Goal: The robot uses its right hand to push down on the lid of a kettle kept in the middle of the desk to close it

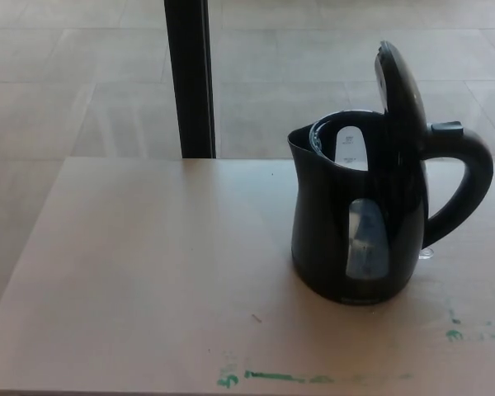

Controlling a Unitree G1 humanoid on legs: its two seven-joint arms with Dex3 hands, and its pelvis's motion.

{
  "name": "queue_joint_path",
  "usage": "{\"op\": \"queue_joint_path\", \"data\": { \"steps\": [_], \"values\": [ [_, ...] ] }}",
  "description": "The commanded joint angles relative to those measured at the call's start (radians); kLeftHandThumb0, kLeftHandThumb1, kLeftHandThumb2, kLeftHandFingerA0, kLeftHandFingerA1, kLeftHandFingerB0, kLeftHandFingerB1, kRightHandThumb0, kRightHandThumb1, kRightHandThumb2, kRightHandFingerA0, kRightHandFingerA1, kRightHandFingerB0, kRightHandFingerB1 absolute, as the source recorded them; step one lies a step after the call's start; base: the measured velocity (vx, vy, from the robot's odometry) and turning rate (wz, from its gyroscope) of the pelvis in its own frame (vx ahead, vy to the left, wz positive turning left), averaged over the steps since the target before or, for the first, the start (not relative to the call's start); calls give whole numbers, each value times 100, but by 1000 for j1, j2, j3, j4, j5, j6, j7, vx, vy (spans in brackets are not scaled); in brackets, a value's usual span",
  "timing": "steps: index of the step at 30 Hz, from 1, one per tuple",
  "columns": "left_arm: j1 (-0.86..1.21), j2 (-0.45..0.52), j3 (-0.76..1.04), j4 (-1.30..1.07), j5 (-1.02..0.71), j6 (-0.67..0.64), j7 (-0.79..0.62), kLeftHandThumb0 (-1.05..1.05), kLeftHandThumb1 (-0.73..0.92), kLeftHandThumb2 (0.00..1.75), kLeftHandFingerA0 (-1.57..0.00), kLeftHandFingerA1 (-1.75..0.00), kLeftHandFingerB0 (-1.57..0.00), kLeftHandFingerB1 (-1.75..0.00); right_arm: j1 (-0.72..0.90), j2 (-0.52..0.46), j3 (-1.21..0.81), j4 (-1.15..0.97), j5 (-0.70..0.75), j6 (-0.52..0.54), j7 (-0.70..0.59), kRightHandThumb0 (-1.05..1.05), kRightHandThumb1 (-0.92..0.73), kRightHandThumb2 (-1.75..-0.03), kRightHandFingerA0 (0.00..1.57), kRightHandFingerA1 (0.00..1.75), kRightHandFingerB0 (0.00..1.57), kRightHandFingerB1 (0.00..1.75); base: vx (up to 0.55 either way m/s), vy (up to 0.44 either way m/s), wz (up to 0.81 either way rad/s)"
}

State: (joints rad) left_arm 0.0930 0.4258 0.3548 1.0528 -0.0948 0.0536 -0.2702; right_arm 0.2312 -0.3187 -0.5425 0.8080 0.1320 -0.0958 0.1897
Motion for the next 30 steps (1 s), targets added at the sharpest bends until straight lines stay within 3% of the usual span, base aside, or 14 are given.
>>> {"op": "queue_joint_path", "data": {
  "steps": [1,3,5,6,11,12,13,15,18,21,22,25,28,30],
  "values": [
    [-27,76,113,71,-141,25,-189,-78,66,61,-53,-52,-31,-32,-72,-58,-217,-125,311,-10,130,-92,-64,-106,26,72,13,65,0,0,0],
    [-30,77,117,86,-135,16,-201,-76,66,61,-48,-49,-29,-31,-97,-72,-222,-210,323,6,150,-99,-82,-64,20,78,11,69,0,0,0],
    [-33,79,111,98,-119,5,-201,-74,70,61,-49,-46,-27,-31,-152,-102,-215,-307,316,32,137,-90,-64,-104,20,59,11,49,0,0,0],
    [-34,80,112,100,-118,3,-203,-76,56,92,-42,-57,-19,-44,-186,-119,-209,-340,314,44,136,-84,-88,-68,18,36,11,23,0,0,0],
    [-50,82,141,135,-131,18,-211,-73,68,61,-50,-45,-26,-31,-327,-179,-163,-455,293,81,142,-87,-74,-109,8,37,8,20,0,0,0],
    [-43,82,142,128,-130,5,-219,-74,69,61,-49,-47,-24,-31,-394,-201,-122,-534,272,143,103,-37,-48,-108,0,48,0,49,0,0,0],
    [-46,81,141,136,-126,1,-212,-74,69,61,-50,-46,-25,-31,-432,-206,-103,-557,259,152,88,-82,-88,-68,24,31,17,26,0,0,0],
    [-44,86,133,149,-116,-10,-222,-74,68,61,-47,-44,-26,-31,-511,-244,-32,-622,219,192,104,-86,-91,-68,20,38,14,27,0,0,0],
    [-50,89,126,161,-110,-16,-222,-73,69,61,-47,-43,-26,-31,-599,-284,46,-660,173,240,110,-86,-71,-108,12,48,6,37,0,0,0],
    [-47,88,131,159,-116,-20,-228,-77,56,92,-42,-56,-18,-44,-719,-284,145,-609,147,207,172,-81,-92,-68,13,39,12,25,0,0,0],
    [-43,85,133,160,-118,-24,-227,-73,69,61,-47,-46,-25,-31,-746,-284,175,-589,120,177,181,-83,-71,-108,11,50,4,40,0,0,0],
    [-40,87,135,157,-121,-22,-236,-73,69,61,-46,-46,-24,-31,-788,-304,256,-564,48,131,173,-87,-73,-111,14,48,6,39,0,0,0],
    [-40,89,131,156,-118,-20,-237,-79,58,92,-39,-55,-17,-43,-828,-303,323,-583,34,145,179,-87,-90,-68,22,36,15,26,0,0,0],
    [-44,87,138,160,-127,-17,-234,-71,69,61,-47,-46,-23,-31,-868,-275,372,-595,18,164,152,-87,-70,-109,20,48,10,41,0,0,0]
  ]
}}
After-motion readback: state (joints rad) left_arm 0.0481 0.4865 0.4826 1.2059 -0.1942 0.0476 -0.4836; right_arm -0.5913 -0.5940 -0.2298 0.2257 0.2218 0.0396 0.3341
